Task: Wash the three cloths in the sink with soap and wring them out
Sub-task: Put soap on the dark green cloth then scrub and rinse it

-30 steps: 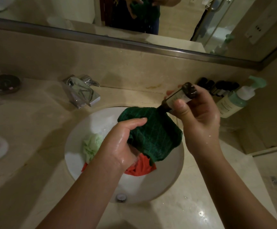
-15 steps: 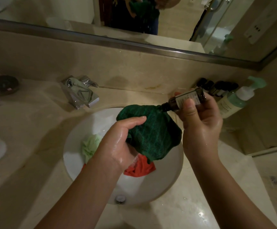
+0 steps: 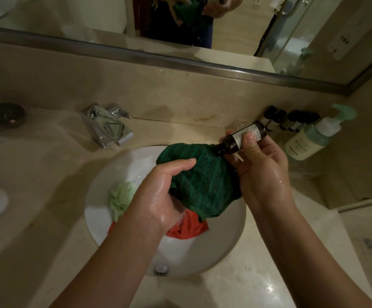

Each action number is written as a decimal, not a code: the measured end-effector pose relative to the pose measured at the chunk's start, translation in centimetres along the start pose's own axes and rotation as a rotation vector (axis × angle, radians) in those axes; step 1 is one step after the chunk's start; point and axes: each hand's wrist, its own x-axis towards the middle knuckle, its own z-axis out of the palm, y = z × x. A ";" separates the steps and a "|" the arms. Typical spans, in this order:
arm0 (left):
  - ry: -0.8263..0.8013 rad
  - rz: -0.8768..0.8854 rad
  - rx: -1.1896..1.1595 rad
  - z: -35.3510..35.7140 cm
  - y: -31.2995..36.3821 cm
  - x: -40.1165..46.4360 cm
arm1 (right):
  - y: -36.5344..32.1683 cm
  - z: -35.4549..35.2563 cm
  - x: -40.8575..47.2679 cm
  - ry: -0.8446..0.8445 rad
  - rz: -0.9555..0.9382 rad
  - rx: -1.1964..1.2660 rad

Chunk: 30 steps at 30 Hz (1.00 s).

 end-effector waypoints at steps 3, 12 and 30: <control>0.002 -0.011 0.004 0.0 -0.1 0.1 | 0.1 0.1 0.1 0.029 -0.005 -0.026; 0.033 -0.034 0.026 -0.4 -0.3 0.4 | -0.4 -0.1 -0.5 0.003 -0.151 -0.185; -0.049 0.030 -0.042 -0.7 -0.7 0.0 | -0.5 -0.2 -1.0 0.024 -0.039 -0.086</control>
